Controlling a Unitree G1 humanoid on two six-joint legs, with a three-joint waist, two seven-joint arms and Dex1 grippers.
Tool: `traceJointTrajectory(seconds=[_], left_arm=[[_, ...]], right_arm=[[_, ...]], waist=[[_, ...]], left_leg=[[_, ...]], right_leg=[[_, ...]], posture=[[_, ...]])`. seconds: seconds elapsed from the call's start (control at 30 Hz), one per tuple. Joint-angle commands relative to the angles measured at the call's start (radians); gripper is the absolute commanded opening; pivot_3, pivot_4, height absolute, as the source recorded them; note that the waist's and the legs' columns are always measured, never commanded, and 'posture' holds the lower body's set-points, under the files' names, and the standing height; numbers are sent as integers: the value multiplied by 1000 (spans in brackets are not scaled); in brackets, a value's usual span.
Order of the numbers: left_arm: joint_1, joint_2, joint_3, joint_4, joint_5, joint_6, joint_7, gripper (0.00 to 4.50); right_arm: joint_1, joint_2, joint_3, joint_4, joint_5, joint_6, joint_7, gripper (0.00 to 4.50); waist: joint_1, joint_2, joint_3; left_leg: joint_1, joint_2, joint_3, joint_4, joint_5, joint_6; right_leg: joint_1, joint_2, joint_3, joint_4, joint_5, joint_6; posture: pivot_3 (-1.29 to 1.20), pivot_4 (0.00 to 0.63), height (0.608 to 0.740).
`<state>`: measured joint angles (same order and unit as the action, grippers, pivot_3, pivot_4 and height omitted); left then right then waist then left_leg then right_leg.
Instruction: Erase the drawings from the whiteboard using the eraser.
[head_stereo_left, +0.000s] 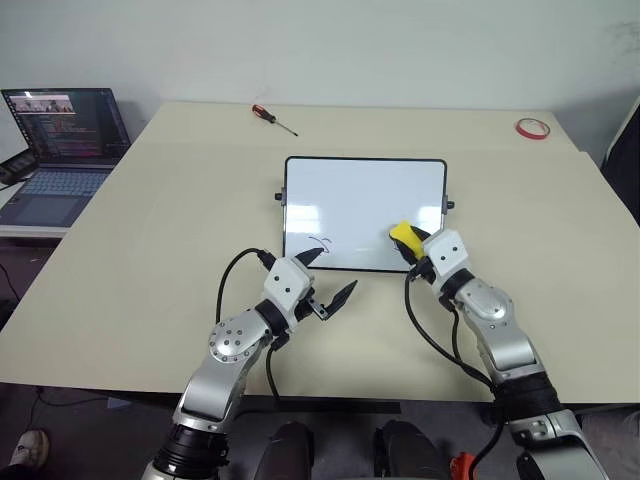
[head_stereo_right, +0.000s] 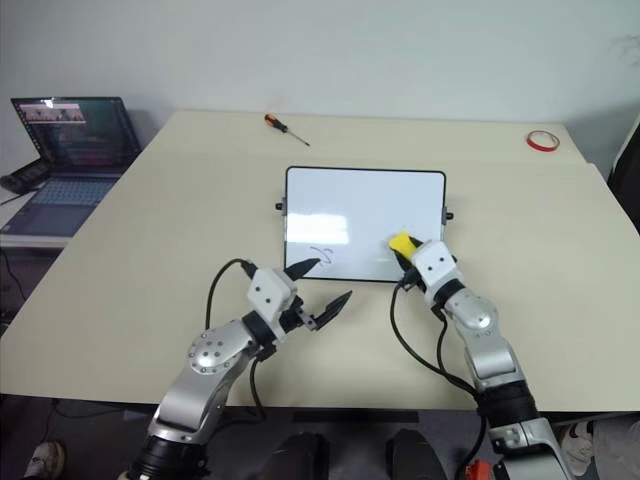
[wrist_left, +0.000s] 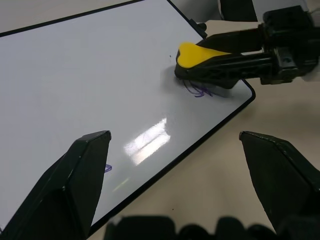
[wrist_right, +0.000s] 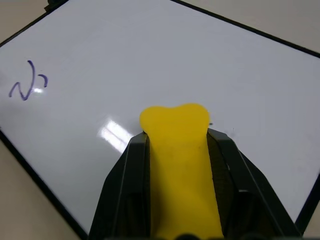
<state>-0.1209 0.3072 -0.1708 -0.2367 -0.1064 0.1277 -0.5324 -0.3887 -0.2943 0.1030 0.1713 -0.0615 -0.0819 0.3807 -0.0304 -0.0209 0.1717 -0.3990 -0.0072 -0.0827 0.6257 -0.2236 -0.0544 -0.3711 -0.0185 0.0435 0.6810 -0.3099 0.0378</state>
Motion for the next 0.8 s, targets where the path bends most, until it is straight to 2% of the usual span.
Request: traceJointTrajectory(seconds=[0.03,0.23,0.37,0.57,0.8], left_arm=[[3,-2,2,-41,6,-6,14,4500],[11,-8,-3,-52,10,-1,28,4500],[4,-12,-4,-44,11,0,31,4500],[2,-20,-6,-36,8,0,27,4500],[-6,-27,-7,-27,8,2,20,4500]], right_arm=[[-55,-5,-2,47,-34,-29,-30,1195],[-62,-28,22,69,-87,15,-29,1195],[7,-67,48,5,-117,105,13,1195],[159,-142,17,-154,-122,213,38,1195],[190,-177,-16,-203,-104,254,30,1195]], waist=[[0,0,0],[0,0,0],[0,0,-1],[7,0,-2],[5,0,-2]], left_leg=[[0,0,0,0,0,0],[0,0,0,0,0,0],[1,0,0,1,0,0],[1,0,-1,2,0,0],[3,0,-1,2,0,0]], right_leg=[[0,0,0,0,0,0],[0,0,0,0,0,0],[1,0,0,1,0,0],[3,0,-1,0,0,0],[4,0,-1,0,0,1]], posture=[[0,150,740],[0,150,740],[0,150,740],[0,150,740],[0,150,740]])
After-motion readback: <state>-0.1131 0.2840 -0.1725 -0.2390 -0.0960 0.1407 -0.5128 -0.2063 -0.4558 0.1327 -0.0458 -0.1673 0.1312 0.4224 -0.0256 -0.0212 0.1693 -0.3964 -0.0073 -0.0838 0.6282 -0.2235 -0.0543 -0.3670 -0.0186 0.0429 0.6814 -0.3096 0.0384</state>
